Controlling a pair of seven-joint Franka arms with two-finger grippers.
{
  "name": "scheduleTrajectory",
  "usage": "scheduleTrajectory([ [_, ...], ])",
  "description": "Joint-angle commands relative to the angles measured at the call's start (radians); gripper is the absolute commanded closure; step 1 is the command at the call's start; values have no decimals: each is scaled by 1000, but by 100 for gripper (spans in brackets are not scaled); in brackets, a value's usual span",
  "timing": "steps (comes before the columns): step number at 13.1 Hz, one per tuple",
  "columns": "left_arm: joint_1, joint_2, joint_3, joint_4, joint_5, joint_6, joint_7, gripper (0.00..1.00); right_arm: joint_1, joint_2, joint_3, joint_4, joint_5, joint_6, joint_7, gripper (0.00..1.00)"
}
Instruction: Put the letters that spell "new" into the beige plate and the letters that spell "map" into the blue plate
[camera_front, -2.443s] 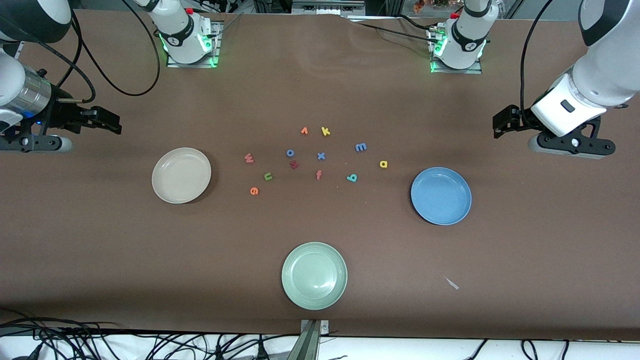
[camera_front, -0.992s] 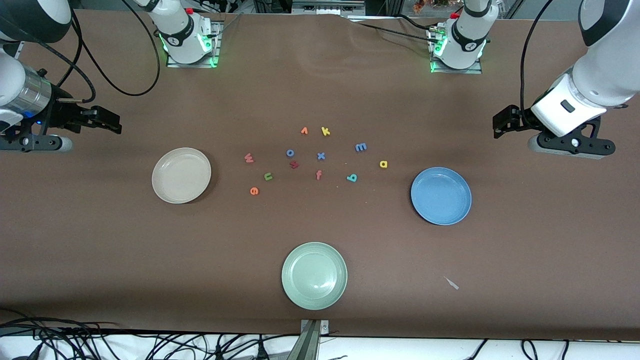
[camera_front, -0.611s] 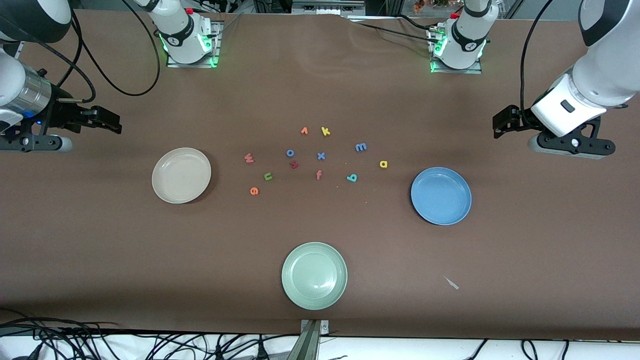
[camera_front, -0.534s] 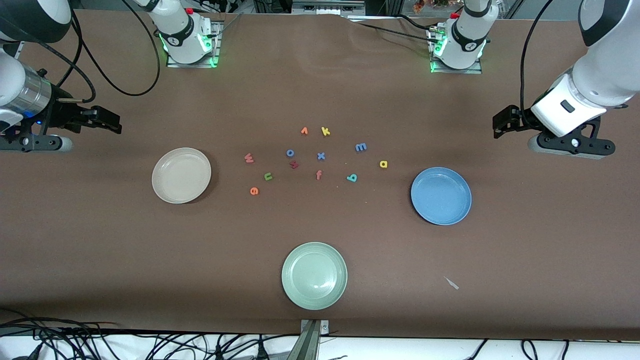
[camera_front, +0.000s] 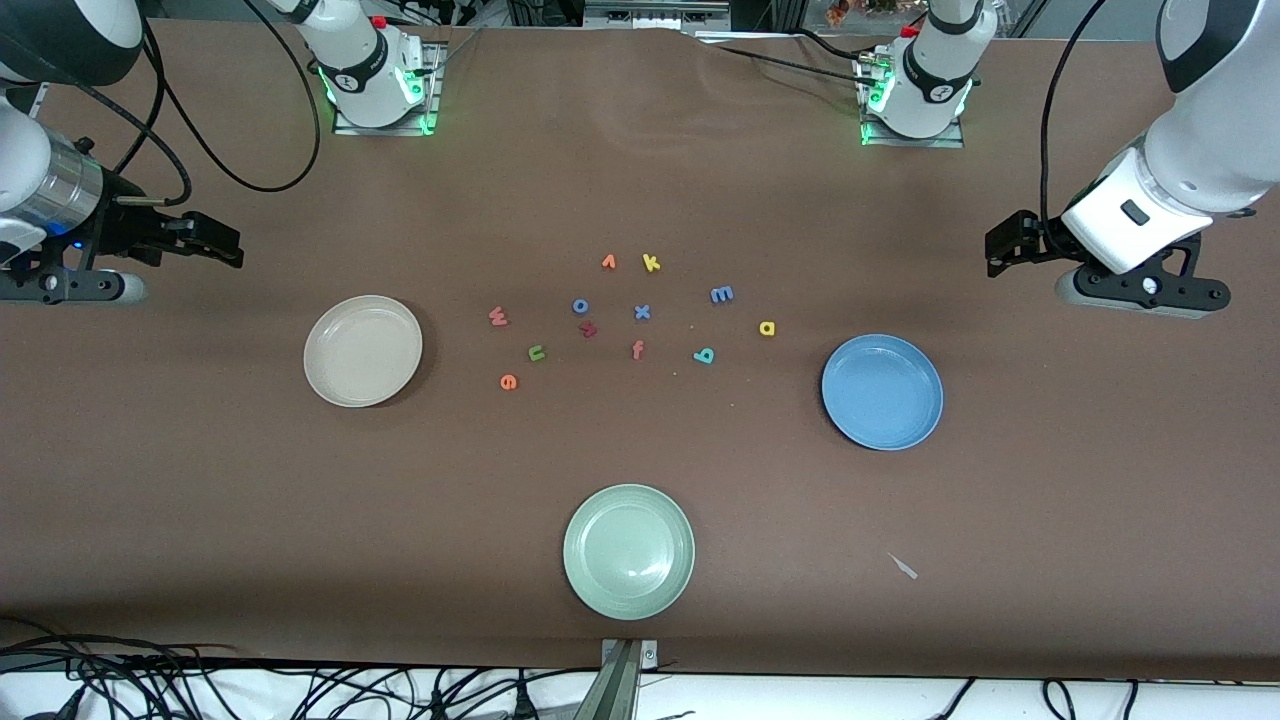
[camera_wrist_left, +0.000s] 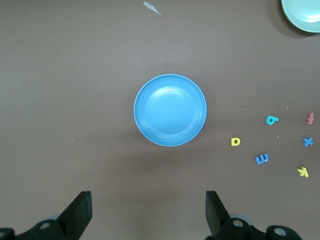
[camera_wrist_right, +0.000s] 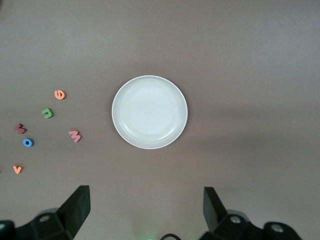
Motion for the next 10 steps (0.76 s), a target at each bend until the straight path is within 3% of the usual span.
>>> scheduleTrajectory([
  [1, -3, 16, 2, 31, -12, -4, 9, 0, 0, -11, 5, 7, 1, -17, 4, 0],
  [10, -66, 75, 2, 31, -13, -10, 12, 0, 0, -11, 4, 7, 1, -25, 7, 0],
])
